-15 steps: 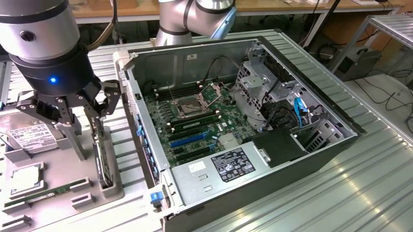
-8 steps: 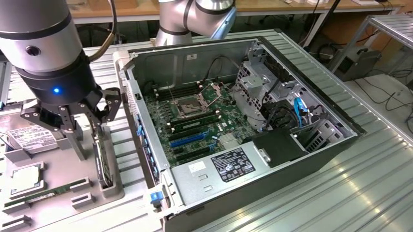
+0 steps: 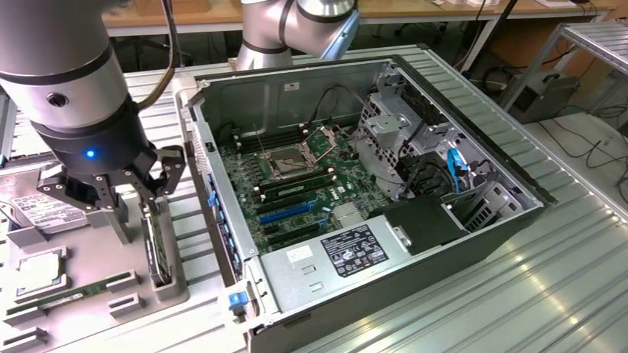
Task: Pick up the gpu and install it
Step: 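Pick up the gpu and move the gpu toward the slot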
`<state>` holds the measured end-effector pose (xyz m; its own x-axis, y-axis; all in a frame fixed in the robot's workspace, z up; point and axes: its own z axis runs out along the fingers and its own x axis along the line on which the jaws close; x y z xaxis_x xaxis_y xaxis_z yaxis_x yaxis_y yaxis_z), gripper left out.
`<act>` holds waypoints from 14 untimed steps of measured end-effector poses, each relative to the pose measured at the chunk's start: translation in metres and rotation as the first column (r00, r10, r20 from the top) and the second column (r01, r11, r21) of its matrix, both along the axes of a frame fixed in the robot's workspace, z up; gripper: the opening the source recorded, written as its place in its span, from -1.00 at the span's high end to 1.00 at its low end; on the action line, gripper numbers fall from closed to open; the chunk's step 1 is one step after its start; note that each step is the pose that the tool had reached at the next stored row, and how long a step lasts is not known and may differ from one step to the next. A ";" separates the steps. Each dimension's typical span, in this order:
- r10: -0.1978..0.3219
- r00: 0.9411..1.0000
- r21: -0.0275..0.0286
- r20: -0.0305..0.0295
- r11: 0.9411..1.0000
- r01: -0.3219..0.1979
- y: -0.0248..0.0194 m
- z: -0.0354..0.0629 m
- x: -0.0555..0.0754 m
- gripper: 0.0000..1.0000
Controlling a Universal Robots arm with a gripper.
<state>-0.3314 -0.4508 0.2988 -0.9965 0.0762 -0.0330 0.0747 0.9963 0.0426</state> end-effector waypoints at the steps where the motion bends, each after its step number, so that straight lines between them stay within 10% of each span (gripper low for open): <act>1: 0.000 1.000 0.000 0.000 1.000 0.000 0.0000 -0.0015 0.000 0.15; 14: 0.003 1.000 0.000 0.001 1.000 -0.003 -0.0001 -0.0287 -0.001 0.15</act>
